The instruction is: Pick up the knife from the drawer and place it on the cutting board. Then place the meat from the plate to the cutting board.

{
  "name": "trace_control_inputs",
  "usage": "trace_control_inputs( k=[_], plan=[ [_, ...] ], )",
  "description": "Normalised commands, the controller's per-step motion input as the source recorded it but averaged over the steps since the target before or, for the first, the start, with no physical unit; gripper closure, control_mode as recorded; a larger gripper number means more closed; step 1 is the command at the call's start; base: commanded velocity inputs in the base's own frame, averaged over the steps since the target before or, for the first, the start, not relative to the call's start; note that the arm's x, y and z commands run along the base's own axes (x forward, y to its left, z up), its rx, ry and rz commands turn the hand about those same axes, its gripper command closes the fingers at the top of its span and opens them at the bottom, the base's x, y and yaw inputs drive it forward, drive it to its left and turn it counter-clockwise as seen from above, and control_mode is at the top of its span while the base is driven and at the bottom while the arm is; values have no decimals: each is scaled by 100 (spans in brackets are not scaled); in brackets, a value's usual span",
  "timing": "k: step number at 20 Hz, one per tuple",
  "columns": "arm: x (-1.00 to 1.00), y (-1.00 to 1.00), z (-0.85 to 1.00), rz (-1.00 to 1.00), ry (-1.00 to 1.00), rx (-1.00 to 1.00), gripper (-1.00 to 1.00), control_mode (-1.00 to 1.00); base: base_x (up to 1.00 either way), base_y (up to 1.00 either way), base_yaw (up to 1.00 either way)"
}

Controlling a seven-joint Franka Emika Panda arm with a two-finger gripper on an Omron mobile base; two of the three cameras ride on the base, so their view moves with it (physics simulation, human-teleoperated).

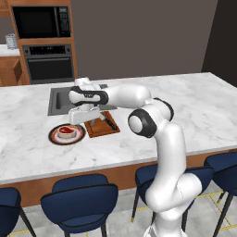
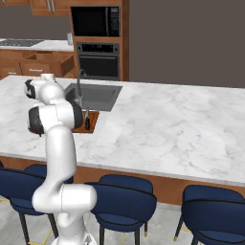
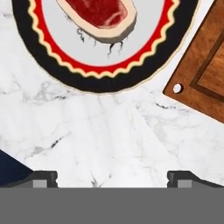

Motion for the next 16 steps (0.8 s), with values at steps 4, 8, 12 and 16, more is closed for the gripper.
trace_control_inputs(
  k=[4, 8, 12, 16],
  plan=[
    [0, 15, 0, 27, 0, -2, -100, -100, 0, 0, 0],
    [0, 1, -4, 27, 0, 0, -100, -100, 0, 0, 0],
    [0, 8, -15, 26, 0, 0, -100, -100, 0, 0, 0],
    [0, 26, -19, 24, 0, 0, -100, -100, 0, 0, 0]
  ],
)
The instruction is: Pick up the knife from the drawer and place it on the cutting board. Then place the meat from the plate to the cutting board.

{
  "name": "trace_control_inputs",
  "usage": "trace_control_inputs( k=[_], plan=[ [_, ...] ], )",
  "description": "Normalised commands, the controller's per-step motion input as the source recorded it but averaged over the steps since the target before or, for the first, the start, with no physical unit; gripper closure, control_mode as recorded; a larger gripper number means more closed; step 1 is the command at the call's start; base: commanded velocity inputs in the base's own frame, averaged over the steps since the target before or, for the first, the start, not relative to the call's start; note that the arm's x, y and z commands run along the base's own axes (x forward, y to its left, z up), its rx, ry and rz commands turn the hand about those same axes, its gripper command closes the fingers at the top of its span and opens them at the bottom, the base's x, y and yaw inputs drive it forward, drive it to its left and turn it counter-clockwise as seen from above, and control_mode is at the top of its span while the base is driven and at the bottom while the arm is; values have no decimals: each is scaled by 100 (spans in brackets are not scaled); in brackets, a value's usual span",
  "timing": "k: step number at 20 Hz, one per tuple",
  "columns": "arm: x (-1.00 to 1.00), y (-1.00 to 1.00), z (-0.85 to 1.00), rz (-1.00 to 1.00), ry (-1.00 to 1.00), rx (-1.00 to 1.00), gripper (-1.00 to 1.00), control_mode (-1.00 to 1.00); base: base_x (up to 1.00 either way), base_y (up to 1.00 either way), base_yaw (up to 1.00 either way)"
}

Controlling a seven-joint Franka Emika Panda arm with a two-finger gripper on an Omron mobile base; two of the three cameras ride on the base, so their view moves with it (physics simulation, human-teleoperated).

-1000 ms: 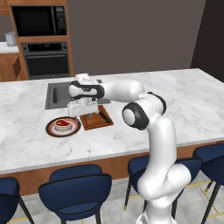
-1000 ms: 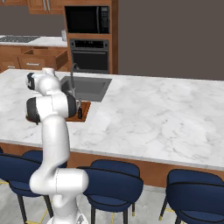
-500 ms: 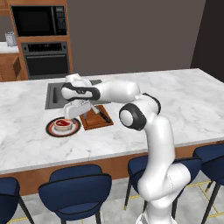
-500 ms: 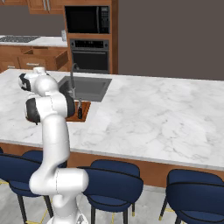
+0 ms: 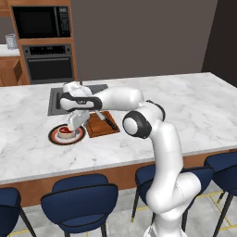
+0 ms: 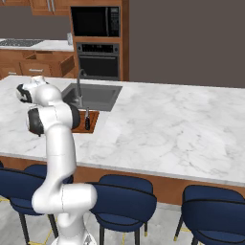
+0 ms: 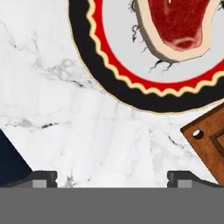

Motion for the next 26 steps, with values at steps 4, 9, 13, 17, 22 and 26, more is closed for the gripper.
trace_control_inputs(
  k=[4, 9, 13, 17, 22, 26],
  plan=[
    [0, 32, -20, 18, 0, 3, -100, -100, 0, 0, 0],
    [0, 9, -10, 11, -1, 9, -100, -100, 0, 0, 0],
    [2, -2, 0, 1, -4, 5, -100, -100, 0, 0, 0],
    [11, -11, 0, 0, -6, 0, -100, -100, 0, 0, 0],
    [8, -2, -5, 0, -5, 0, -100, -100, 0, 0, 0],
    [7, 0, -16, 1, -1, 6, -100, -100, 0, 0, 0]
  ],
)
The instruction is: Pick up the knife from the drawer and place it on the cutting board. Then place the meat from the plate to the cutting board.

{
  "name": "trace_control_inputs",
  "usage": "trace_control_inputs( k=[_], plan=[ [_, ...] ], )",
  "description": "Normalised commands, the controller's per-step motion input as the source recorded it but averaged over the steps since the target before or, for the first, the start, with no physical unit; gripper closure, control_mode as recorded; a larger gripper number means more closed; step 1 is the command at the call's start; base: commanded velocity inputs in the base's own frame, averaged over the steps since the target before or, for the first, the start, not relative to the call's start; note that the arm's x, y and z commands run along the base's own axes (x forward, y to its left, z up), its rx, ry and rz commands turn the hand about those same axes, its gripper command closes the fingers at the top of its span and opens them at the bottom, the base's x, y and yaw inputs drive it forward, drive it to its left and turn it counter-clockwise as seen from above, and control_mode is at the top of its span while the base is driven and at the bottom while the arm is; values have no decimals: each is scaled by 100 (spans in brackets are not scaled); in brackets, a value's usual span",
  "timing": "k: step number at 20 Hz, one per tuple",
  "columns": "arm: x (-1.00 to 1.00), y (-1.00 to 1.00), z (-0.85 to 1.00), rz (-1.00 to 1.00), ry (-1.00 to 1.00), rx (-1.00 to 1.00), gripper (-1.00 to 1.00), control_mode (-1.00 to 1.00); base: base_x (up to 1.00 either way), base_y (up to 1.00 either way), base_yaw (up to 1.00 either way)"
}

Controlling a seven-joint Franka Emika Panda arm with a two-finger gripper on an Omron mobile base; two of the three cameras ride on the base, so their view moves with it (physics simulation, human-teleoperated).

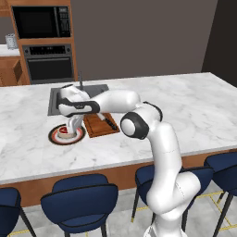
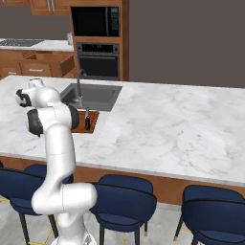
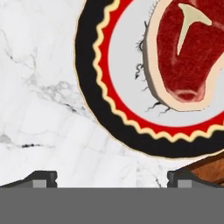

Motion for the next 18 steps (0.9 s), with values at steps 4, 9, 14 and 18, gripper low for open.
trace_control_inputs(
  k=[4, 9, 14, 18],
  plan=[
    [4, 0, -15, 1, -2, 8, -100, -100, 0, 0, 0],
    [11, 0, -4, 0, -4, 4, -100, -100, 0, 0, 0],
    [13, 0, -1, 0, -5, 0, -100, -100, 0, 0, 0],
    [12, 0, -4, 0, -1, 0, -100, -100, 0, 0, 0]
  ],
)
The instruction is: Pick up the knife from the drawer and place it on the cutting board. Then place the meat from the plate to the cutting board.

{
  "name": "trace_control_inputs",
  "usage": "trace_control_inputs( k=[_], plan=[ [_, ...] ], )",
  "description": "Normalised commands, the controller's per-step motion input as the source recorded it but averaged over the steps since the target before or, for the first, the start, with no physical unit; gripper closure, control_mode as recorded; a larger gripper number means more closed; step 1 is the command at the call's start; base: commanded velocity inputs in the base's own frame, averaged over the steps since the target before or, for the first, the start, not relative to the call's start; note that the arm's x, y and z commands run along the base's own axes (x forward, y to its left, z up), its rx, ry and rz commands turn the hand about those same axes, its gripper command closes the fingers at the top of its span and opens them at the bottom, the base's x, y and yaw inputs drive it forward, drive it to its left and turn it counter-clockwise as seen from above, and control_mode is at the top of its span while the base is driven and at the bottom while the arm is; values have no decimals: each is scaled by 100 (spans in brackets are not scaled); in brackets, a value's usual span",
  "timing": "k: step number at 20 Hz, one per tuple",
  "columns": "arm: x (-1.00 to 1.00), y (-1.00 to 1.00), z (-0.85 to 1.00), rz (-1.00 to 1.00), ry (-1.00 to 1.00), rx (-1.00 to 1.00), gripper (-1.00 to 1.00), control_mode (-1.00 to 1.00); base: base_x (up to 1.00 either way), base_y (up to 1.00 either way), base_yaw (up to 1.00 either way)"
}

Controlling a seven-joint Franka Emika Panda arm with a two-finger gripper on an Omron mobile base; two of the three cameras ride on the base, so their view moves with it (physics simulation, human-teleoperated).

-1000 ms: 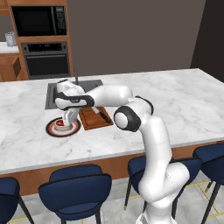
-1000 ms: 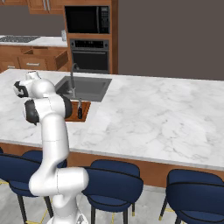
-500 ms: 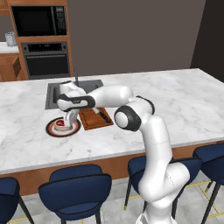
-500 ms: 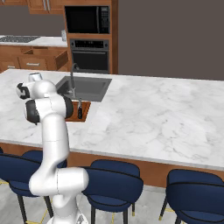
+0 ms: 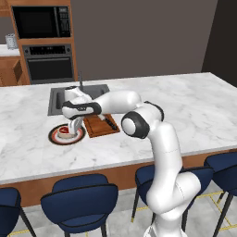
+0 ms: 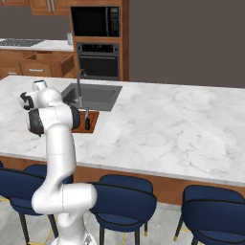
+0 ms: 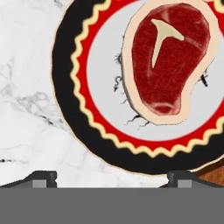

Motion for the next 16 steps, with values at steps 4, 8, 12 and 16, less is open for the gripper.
trace_control_inputs(
  k=[4, 8, 12, 16],
  plan=[
    [17, 0, -8, 0, 0, 0, -100, -100, 0, 0, 0],
    [19, 3, -10, 1, 0, 0, -100, -100, 0, 0, 0],
    [16, 14, -7, 1, 0, 0, -100, -100, 0, 0, 0],
    [13, 23, -3, 0, 0, 0, -100, -100, 0, 0, 0]
  ],
)
